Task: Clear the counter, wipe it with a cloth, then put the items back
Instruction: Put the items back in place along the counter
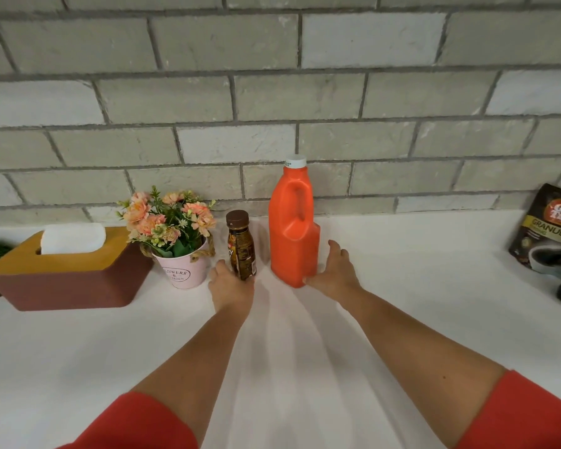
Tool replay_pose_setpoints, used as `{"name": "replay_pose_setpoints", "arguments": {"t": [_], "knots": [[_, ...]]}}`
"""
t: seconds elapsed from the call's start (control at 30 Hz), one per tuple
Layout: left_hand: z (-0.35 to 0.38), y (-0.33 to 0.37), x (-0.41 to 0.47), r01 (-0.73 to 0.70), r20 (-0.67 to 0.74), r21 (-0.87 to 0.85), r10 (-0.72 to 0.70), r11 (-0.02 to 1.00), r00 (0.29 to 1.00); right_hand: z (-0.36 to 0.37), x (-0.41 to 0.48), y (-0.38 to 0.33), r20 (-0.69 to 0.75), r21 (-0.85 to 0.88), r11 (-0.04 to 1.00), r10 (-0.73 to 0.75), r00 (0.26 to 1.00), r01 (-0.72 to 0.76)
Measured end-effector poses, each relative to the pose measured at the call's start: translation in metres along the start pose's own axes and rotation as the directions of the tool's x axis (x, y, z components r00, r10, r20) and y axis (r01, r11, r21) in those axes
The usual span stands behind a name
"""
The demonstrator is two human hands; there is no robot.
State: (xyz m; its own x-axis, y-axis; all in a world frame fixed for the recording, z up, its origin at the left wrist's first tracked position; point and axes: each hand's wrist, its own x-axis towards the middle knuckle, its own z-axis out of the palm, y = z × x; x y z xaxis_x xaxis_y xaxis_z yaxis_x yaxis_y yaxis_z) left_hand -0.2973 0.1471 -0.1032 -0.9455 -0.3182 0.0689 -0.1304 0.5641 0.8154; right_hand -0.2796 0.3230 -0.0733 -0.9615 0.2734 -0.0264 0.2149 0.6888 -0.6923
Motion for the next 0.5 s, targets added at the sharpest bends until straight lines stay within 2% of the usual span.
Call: {"name": "replay_pose_setpoints", "arguments": {"t": [0.07,0.17,0.37,0.5], "knots": [[0.004,0.008,-0.014,0.017,-0.043,0.009,-0.017,1.0,0.999,-0.014,-0.005,0.01,-0.007,-0.006,1.0,0.012,1.0,-0.012],[0.015,0.023,-0.04,0.003,-0.03,-0.001,-0.003,1.0,1.0,-0.037,-0.013,0.025,-0.026,0.003,0.999,0.047,0.999,-0.047],[0.052,0.064,-0.091,-0.152,0.075,-0.028,0.154,0.988,0.985,-0.085,-0.031,0.057,-0.11,0.043,0.996,0.08,0.991,-0.076],[0.078,0.097,-0.12,-0.237,0.146,-0.115,0.252,0.965,0.957,-0.121,-0.043,0.084,-0.204,0.044,0.995,0.099,0.974,-0.092]]}}
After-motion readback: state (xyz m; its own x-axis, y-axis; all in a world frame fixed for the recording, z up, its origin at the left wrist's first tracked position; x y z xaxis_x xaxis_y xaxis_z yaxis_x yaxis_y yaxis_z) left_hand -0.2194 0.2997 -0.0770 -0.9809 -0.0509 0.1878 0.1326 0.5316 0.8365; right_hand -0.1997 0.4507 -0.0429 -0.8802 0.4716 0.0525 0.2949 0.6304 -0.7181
